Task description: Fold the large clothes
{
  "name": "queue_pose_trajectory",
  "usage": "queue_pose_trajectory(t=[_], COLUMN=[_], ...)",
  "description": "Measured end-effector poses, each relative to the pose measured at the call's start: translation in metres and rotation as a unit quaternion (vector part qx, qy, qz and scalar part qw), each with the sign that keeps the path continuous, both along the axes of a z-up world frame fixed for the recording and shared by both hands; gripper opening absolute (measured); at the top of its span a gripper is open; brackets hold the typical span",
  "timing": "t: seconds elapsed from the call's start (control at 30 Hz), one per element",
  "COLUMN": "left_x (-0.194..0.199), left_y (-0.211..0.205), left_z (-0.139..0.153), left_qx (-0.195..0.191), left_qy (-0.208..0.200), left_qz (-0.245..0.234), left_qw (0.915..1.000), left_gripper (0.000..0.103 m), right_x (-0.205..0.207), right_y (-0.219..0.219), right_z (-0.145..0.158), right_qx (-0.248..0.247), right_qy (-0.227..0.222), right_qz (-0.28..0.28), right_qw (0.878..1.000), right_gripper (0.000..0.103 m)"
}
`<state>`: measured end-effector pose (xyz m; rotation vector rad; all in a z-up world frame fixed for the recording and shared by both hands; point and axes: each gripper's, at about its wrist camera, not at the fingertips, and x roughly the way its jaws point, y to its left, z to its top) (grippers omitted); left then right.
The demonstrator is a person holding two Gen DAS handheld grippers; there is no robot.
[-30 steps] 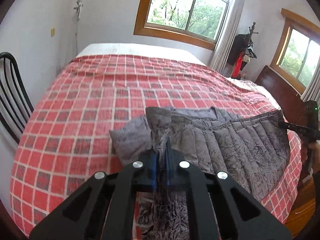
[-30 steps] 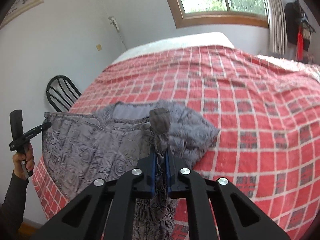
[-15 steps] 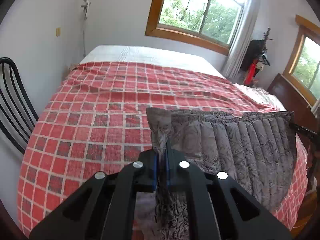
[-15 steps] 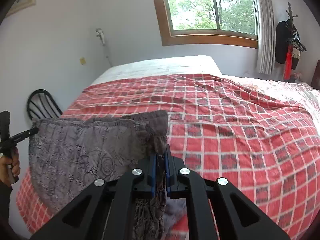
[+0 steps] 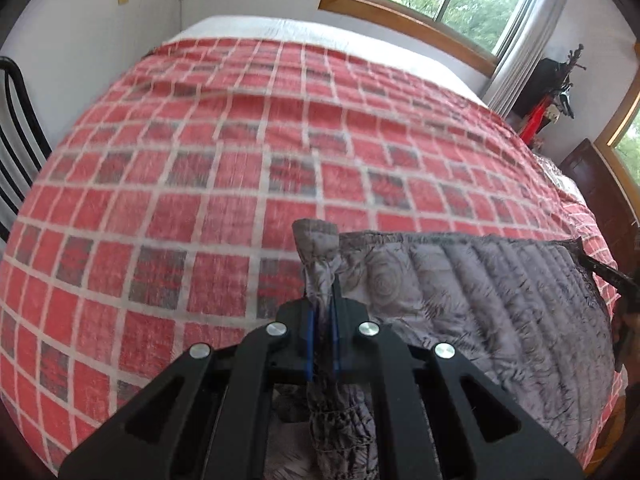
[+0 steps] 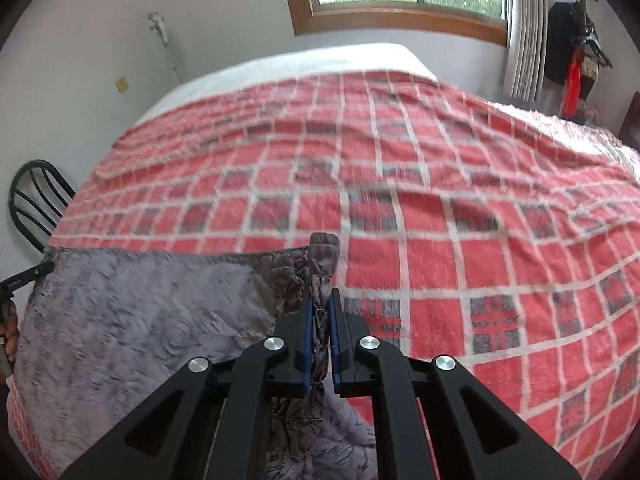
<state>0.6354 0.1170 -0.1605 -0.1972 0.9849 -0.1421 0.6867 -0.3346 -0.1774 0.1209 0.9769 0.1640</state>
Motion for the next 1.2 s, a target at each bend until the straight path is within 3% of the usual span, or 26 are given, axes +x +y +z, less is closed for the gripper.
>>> queue_pose_trajectory(t=[0.1, 0.2, 0.27, 0.33, 0.4, 0.5, 0.57, 0.7, 0.77, 0.87, 0.97, 1.07, 1.2], left_x=[0.003, 0.004, -0.001, -0.015, -0.032, -0.061, -0.072, -0.074, -0.071, -0.071, -0.081, -0.115, -0.156], left_y=[0.003, 0.002, 0.004, 0.009, 0.009, -0.009, -0.022, -0.034, -0.031, -0.03, -0.027, -0.025, -0.031], left_z=[-0.009, -0.012, -0.006, 0.013, 0.034, 0.054, 0.052, 0.006, -0.008, -0.006, 0.013, 0.041, 0.036], left_qx=[-0.006, -0.001, 0.004, 0.015, 0.007, -0.02, -0.018, 0.028, 0.017, 0.019, 0.016, 0.01, 0.001], left_qy=[0.015, 0.028, 0.028, 0.009, -0.016, -0.04, -0.036, 0.026, 0.039, 0.042, 0.027, -0.012, -0.018], left_qz=[-0.001, -0.004, 0.001, 0.016, 0.009, -0.044, -0.065, -0.054, -0.044, -0.041, -0.042, -0.061, -0.086], left_qw=[0.9999, 0.9996, 0.9996, 0.9997, 0.9998, 0.998, 0.9971, 0.9978, 0.9981, 0.9981, 0.9986, 0.998, 0.9961], left_gripper=[0.005, 0.008, 0.016, 0.016, 0.015, 0.015, 0.016, 0.015, 0.012, 0.012, 0.011, 0.011, 0.011], right_x=[0.002, 0.001, -0.006, -0.016, -0.036, -0.06, -0.076, -0.086, -0.084, -0.08, -0.096, -0.131, -0.172], right_y=[0.001, 0.001, -0.002, -0.006, -0.007, -0.001, 0.008, 0.025, 0.03, 0.028, 0.026, 0.019, 0.024], right_z=[-0.013, -0.019, -0.009, 0.007, 0.028, 0.04, 0.039, 0.011, -0.001, -0.005, 0.015, 0.038, 0.034], right_qx=[0.002, 0.01, 0.013, 0.029, 0.044, 0.063, 0.062, 0.041, 0.027, 0.028, 0.034, 0.059, 0.061], right_qy=[0.017, 0.031, 0.024, 0.011, -0.005, 0.001, 0.007, 0.041, 0.052, 0.064, 0.045, 0.016, 0.015], right_qz=[0.001, 0.0, -0.001, 0.001, 0.015, 0.038, 0.056, 0.065, 0.063, 0.055, 0.061, 0.074, 0.092], right_qw=[1.0, 0.999, 1.0, 1.0, 0.999, 0.997, 0.996, 0.996, 0.996, 0.996, 0.997, 0.995, 0.994], right_gripper=[0.007, 0.016, 0.036, 0.045, 0.045, 0.041, 0.037, 0.031, 0.026, 0.023, 0.025, 0.025, 0.025])
